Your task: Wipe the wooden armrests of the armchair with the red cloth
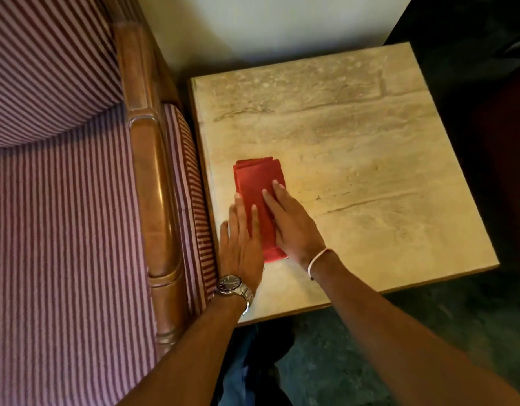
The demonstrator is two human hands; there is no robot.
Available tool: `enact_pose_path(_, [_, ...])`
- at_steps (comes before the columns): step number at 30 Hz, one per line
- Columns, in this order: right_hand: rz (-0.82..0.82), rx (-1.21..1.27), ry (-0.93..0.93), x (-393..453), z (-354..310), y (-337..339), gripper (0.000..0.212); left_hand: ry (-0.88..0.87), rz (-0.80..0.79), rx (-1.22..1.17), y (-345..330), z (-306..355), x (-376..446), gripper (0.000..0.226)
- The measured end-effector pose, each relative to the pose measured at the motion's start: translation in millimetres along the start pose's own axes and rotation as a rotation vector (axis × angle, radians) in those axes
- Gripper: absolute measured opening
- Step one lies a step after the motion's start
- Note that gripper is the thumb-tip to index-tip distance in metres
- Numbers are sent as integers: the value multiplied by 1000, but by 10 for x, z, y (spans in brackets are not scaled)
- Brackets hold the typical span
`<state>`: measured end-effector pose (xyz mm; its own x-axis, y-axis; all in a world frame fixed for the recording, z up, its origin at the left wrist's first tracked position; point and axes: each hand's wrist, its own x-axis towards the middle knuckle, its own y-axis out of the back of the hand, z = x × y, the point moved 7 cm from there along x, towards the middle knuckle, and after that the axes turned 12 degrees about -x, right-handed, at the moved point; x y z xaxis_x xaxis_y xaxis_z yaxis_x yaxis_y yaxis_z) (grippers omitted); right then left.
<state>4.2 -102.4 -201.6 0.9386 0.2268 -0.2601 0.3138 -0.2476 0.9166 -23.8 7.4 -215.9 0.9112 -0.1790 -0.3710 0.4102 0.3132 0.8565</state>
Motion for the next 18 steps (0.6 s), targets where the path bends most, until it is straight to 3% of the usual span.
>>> enact_pose_path(5, [34, -89, -4, -159, -22, -187, 75, -93, -81, 42, -78, -9, 66, 87])
enact_pose_path(10, [-93, -96, -44, -98, -72, -104, 82, -31, -171, 20, -11, 17, 75, 93])
enact_pose_path(15, [-363, -148, -51, 322, -165, 379, 50, -8, -362, 46, 352, 158, 236, 71])
enact_pose_path(18, [-351, -44, 13, 567, -413, 960, 43, -65, -271, 55, 958, 272, 349, 60])
